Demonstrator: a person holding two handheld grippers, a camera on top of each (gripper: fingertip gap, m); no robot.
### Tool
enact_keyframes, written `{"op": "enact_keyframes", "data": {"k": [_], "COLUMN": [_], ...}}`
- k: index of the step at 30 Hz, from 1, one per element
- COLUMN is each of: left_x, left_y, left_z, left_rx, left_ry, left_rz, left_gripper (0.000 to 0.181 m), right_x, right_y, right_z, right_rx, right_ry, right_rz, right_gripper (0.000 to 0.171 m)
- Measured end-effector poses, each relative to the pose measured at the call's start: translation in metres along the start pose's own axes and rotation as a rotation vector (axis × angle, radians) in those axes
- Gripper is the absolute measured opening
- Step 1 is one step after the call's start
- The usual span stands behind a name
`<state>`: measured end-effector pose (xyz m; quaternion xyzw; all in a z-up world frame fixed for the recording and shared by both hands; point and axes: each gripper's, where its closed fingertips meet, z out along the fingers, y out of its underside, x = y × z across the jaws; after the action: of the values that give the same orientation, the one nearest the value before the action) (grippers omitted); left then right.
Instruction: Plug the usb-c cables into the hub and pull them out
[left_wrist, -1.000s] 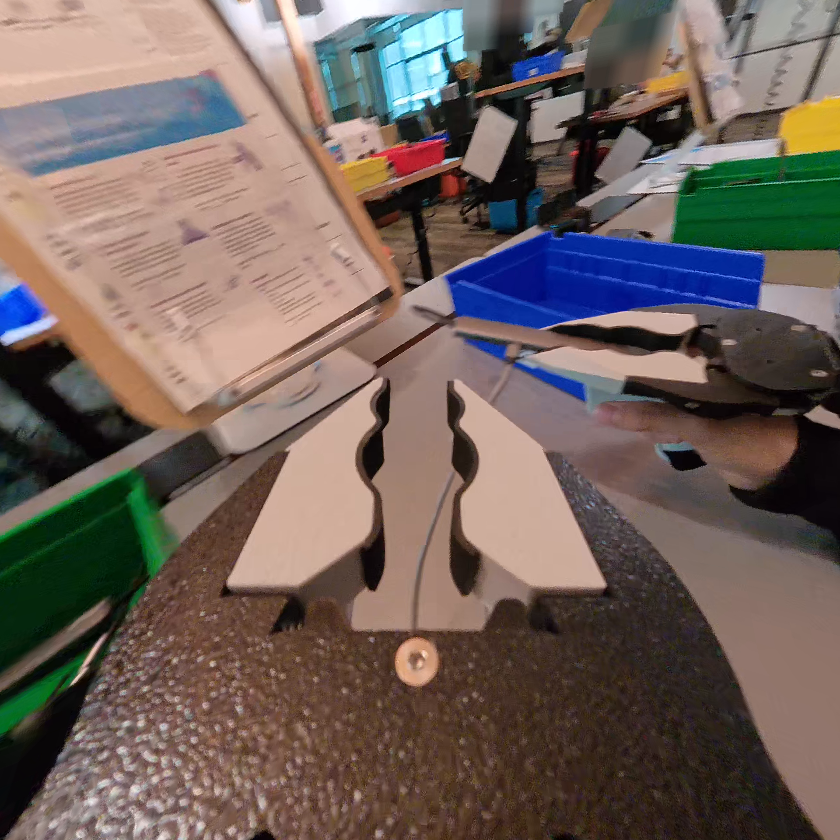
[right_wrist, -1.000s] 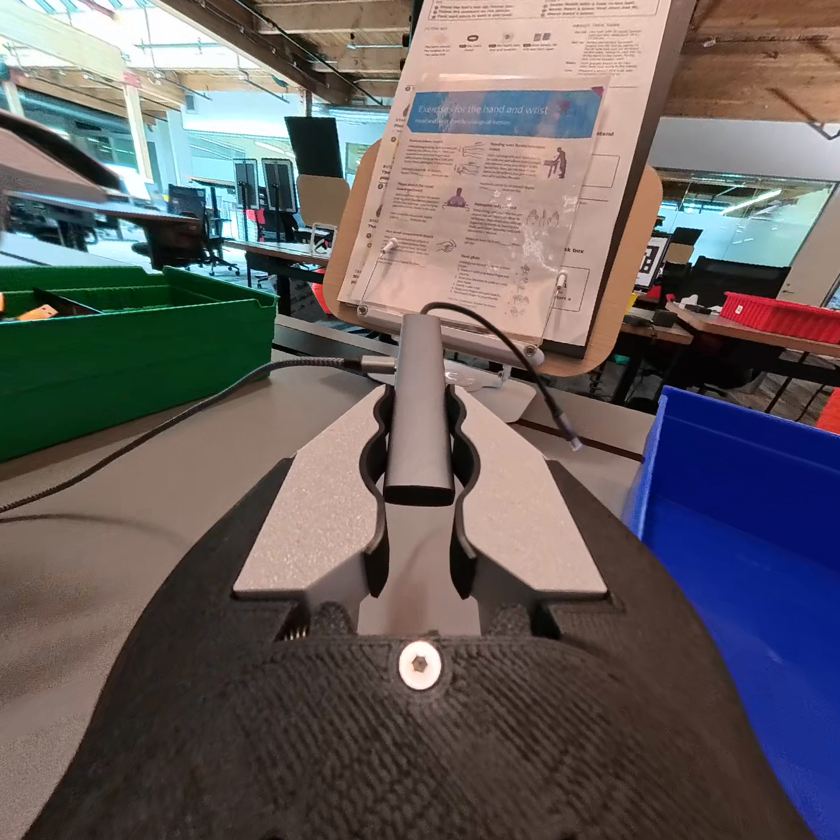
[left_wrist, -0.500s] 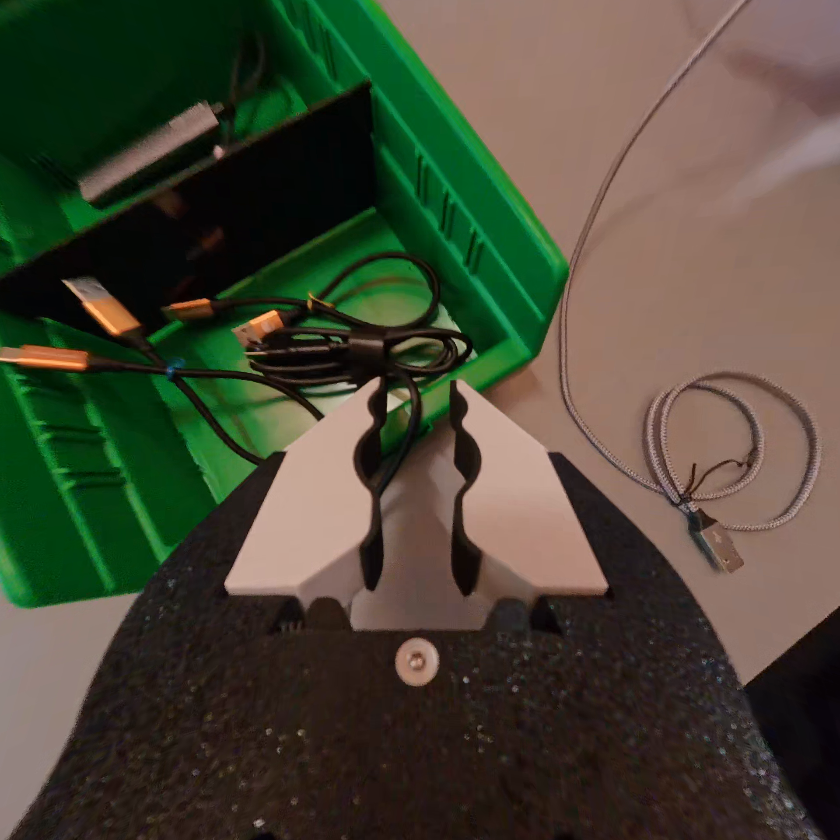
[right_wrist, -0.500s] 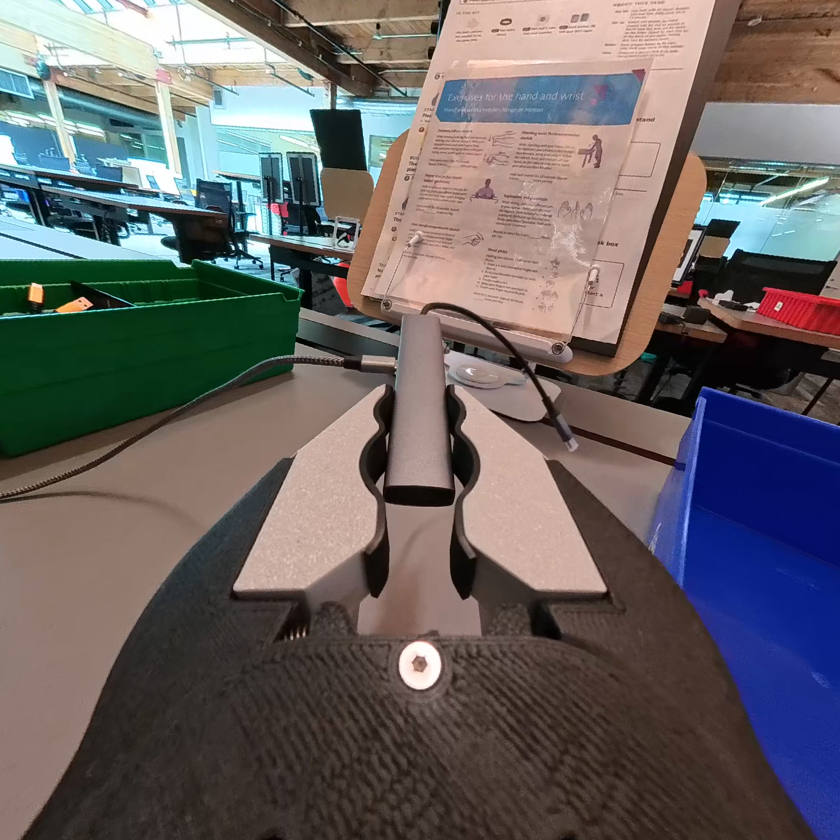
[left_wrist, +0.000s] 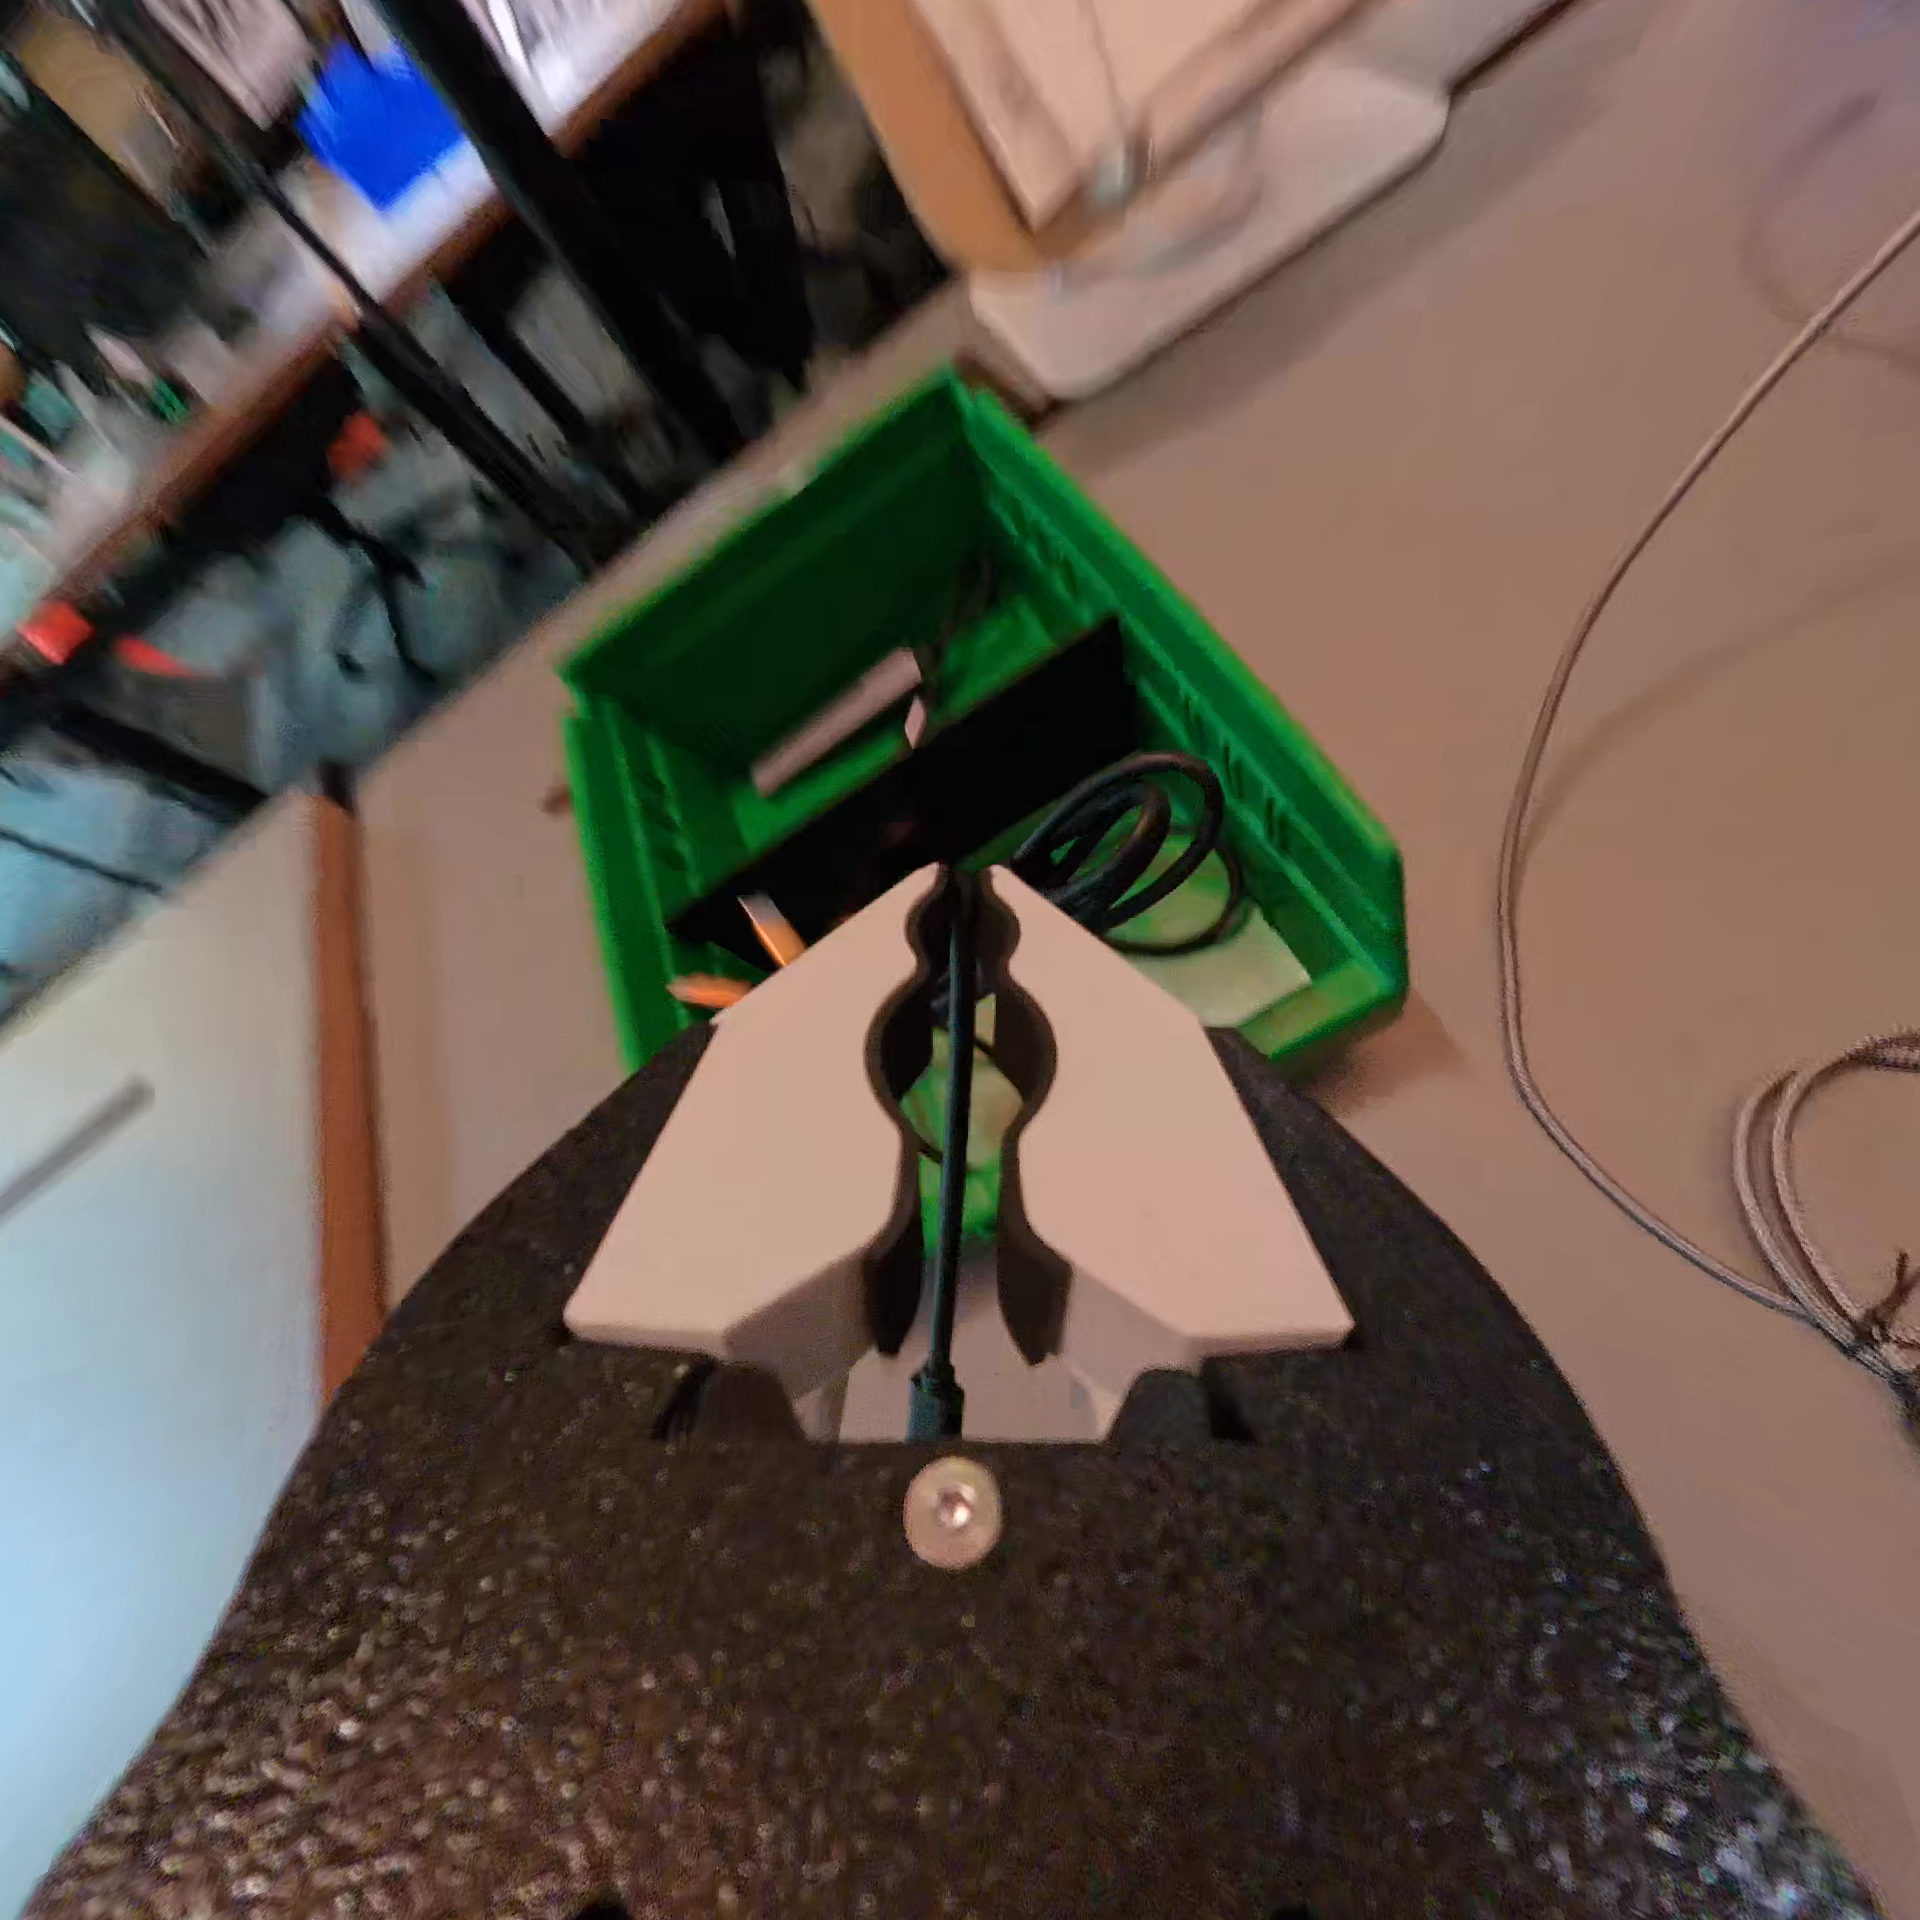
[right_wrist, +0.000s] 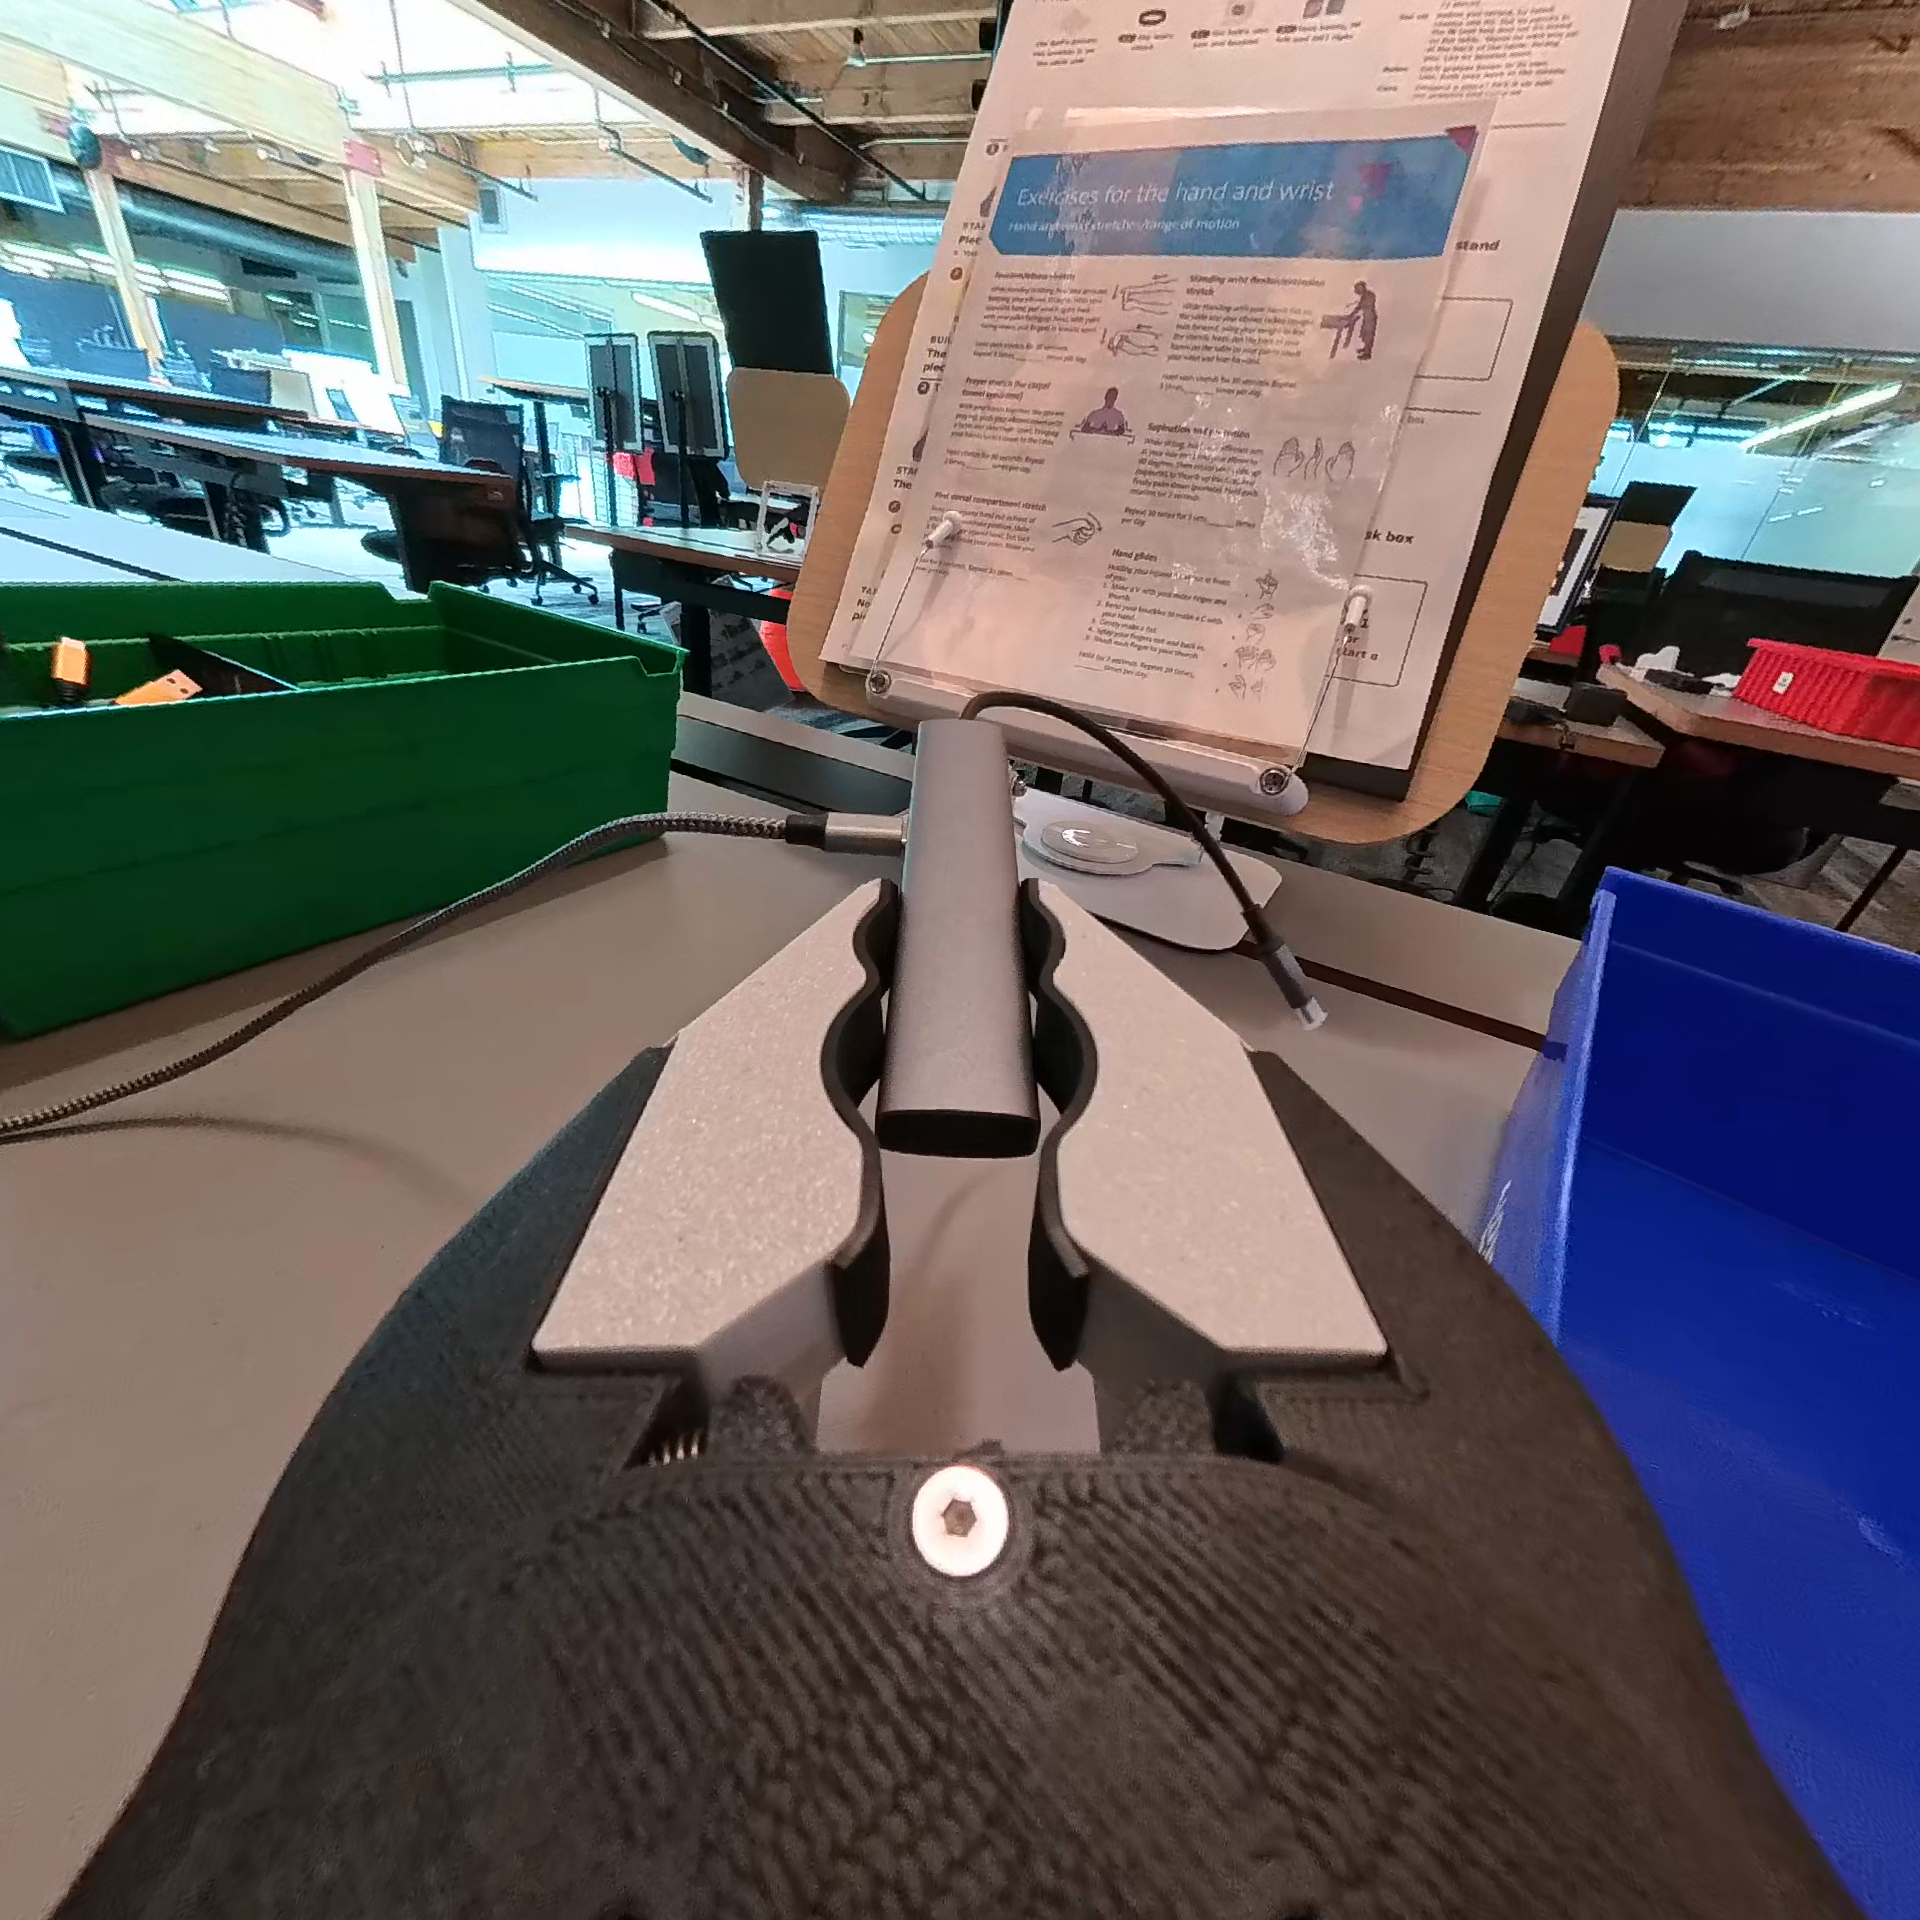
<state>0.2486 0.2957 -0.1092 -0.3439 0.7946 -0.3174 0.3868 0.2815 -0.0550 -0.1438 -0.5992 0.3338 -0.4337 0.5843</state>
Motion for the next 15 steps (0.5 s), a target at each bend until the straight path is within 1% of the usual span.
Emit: {"op": "enact_keyframes", "data": {"k": [2, 3, 4, 5, 6, 8, 10, 11, 13, 15], "left_x": [0.007, 0.018, 0.037, 0.057, 0.070, 0.097, 0.117, 0.120, 0.108, 0.087], "left_y": [-0.037, -0.056, -0.075, -0.090, -0.100, -0.106, -0.104, -0.102, -0.097, -0.082], "left_z": [-0.020, -0.029, -0.039, -0.046, -0.049, -0.043, -0.029, -0.023, -0.012, -0.006], "left_rx": [0.148, 0.227, 0.309, 0.370, 0.398, 0.377, 0.337, 0.316, 0.298, 0.247], "left_ry": [0.010, 0.060, 0.152, 0.240, 0.289, 0.366, 0.403, 0.398, 0.324, 0.261], "left_rz": [0.083, 0.106, 0.133, 0.148, 0.149, 0.213, 0.245, 0.232, 0.176, 0.044], "left_gripper": [0.000, 0.000, 0.000, 0.000, 0.000, 0.000, 0.000, 0.000, 0.000, 0.000], "right_x": [0.001, 0.002, 0.003, 0.004, 0.004, 0.005, 0.006, 0.006, 0.006, 0.006], "right_y": [0.000, 0.000, 0.001, 0.001, 0.001, 0.002, 0.003, 0.003, 0.003, 0.003], "right_z": [0.000, 0.000, 0.000, 0.000, 0.000, 0.000, -0.001, -0.001, -0.001, -0.002], "right_rx": [-0.001, -0.002, -0.004, -0.004, -0.005, -0.008, -0.011, -0.011, -0.013, -0.011], "right_ry": [0.001, 0.002, 0.004, 0.005, 0.005, 0.009, 0.008, 0.007, 0.007, 0.002], "right_rz": [0.013, 0.019, 0.024, 0.027, 0.030, 0.031, 0.030, 0.031, 0.031, 0.035], "right_gripper": [0.022, 0.022, 0.022, 0.022, 0.022, 0.022, 0.022, 0.022, 0.022, 0.022]}}
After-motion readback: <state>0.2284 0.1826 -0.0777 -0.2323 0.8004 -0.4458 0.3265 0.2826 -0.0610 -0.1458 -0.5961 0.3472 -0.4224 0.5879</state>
